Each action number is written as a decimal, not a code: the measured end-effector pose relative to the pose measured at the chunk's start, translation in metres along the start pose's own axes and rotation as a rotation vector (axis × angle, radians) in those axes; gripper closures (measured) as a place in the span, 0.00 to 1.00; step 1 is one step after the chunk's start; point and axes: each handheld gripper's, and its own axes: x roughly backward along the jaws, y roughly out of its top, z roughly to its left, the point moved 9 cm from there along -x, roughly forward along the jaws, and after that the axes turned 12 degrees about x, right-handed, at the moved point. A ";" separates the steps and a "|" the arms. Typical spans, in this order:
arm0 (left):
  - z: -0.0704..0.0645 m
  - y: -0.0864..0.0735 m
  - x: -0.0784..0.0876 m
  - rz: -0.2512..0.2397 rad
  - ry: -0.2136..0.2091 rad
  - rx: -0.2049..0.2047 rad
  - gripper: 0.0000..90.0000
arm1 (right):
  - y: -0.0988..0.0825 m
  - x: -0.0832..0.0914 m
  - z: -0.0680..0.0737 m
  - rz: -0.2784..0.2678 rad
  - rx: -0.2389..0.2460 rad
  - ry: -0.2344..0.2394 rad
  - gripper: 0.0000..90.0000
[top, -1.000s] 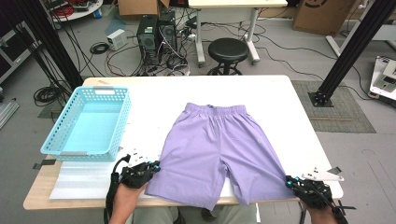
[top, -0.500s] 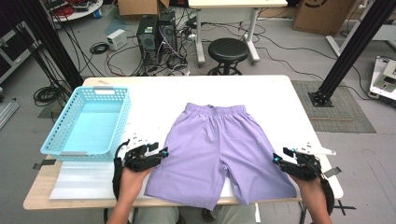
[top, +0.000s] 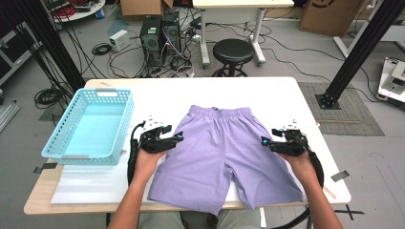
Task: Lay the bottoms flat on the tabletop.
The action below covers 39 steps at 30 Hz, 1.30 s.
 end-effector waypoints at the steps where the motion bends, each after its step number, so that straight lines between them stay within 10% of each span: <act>1: 0.004 0.006 -0.006 0.003 0.000 -0.003 0.48 | 0.004 -0.004 -0.002 0.007 -0.012 0.001 0.41; 8: 0.016 0.020 -0.029 -0.016 -0.023 0.015 0.50 | 0.029 -0.038 -0.016 0.051 -0.005 0.004 0.46; 18: 0.033 0.002 -0.069 0.112 0.043 0.033 0.53 | 0.039 -0.108 -0.019 0.136 0.067 -0.013 0.64; 23: 0.031 -0.008 -0.077 0.179 0.104 -0.052 0.85 | 0.035 -0.121 -0.019 0.154 0.064 -0.044 0.97; 26: 0.032 -0.004 -0.076 0.155 0.120 -0.063 0.96 | 0.039 -0.120 -0.018 0.157 0.088 -0.065 0.98; 32: 0.045 0.008 -0.071 0.071 0.156 -0.008 0.95 | 0.057 -0.121 -0.031 0.116 0.060 -0.116 0.99; 34: 0.049 0.005 -0.073 0.085 0.170 0.019 0.79 | 0.054 -0.129 -0.033 0.140 0.078 -0.138 0.96; 39: 0.056 0.015 -0.066 0.015 0.111 0.108 0.59 | 0.053 -0.124 -0.040 0.105 -0.024 -0.089 0.68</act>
